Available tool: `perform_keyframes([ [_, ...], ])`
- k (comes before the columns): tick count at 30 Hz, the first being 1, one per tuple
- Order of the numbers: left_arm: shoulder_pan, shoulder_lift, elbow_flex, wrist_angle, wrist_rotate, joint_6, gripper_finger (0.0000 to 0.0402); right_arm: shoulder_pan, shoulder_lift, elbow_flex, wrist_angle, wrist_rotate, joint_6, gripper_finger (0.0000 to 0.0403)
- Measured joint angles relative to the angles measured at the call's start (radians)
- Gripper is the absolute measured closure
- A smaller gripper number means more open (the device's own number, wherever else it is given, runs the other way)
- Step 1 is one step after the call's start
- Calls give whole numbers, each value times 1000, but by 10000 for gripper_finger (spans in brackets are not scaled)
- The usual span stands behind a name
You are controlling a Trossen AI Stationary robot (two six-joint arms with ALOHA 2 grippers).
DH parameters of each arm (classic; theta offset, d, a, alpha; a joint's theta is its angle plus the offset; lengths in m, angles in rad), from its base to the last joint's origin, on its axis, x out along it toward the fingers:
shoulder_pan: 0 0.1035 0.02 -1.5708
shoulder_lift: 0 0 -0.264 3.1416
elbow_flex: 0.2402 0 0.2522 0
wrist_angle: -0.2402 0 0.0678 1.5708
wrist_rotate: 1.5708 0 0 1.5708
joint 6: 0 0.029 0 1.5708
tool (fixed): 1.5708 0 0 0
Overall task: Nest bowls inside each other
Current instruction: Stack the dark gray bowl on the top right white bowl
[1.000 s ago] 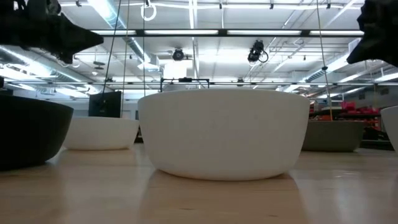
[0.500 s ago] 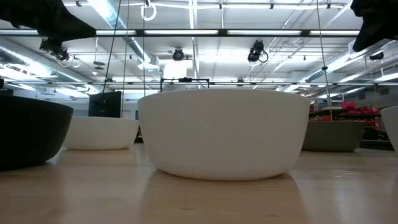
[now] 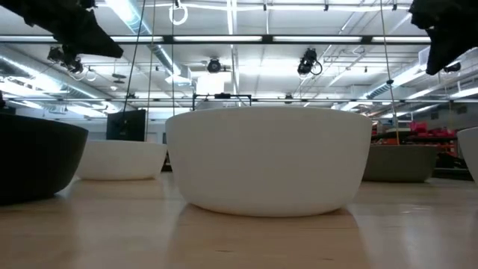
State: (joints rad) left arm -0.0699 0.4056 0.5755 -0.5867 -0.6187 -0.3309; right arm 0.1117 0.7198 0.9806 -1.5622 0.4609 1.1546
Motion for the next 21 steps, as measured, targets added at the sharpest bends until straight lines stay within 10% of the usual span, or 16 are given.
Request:
perform_keyframes([
  [21,342,210,13,-39,428,53,328,-693,424,-1,342,-383,-765,368],
])
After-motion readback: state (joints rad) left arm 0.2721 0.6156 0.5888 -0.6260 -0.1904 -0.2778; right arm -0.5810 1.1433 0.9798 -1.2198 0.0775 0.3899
